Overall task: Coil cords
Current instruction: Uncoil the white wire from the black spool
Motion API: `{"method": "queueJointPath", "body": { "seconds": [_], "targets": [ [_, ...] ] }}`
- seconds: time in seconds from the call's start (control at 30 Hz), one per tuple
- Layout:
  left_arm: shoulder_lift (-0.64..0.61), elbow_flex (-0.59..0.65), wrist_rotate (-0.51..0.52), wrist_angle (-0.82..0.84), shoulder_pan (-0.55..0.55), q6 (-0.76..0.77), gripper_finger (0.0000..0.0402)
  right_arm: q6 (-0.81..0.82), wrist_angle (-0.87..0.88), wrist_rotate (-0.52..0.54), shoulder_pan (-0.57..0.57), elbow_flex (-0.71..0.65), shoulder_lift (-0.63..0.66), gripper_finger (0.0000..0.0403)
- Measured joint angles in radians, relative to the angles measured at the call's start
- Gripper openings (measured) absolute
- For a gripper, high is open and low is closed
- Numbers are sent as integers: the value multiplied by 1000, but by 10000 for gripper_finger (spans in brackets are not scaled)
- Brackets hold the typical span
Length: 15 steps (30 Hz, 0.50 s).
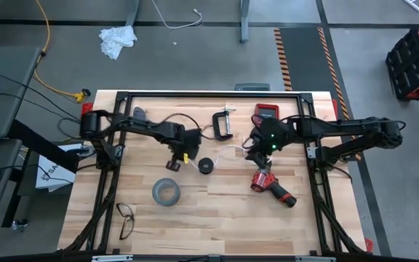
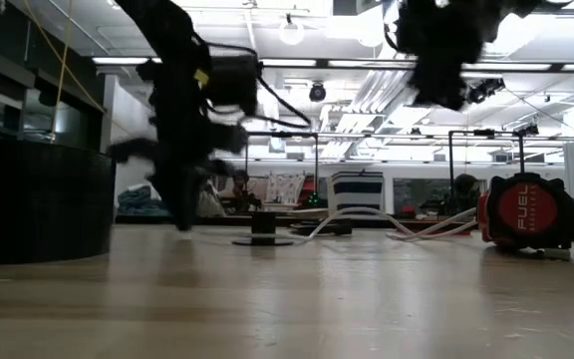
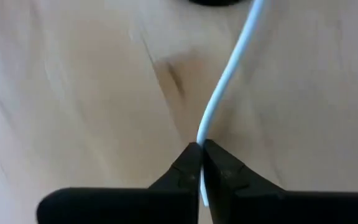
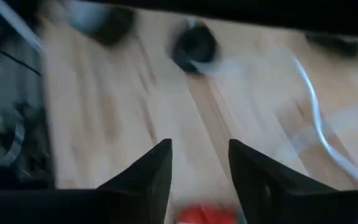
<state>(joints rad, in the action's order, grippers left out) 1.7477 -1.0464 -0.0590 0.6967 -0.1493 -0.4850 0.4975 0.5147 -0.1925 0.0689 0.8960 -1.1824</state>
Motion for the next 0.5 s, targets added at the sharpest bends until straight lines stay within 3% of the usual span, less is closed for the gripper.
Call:
{"method": "queueJointPath", "body": {
  "seconds": [0.17, 0.33, 0.5],
  "targets": [
    [-163, -17, -34, -5, 12, 134, 1, -68, -218, -18, 0, 3, -21, 150],
    [-261, -19, -79, -17, 34, 221, 1, -46, -220, -25, 13, 2, -122, 162],
    [-259, -12, -83, -25, 74, 285, 1, 77, -250, -51, 48, 1, -260, 181]
  ]
}}
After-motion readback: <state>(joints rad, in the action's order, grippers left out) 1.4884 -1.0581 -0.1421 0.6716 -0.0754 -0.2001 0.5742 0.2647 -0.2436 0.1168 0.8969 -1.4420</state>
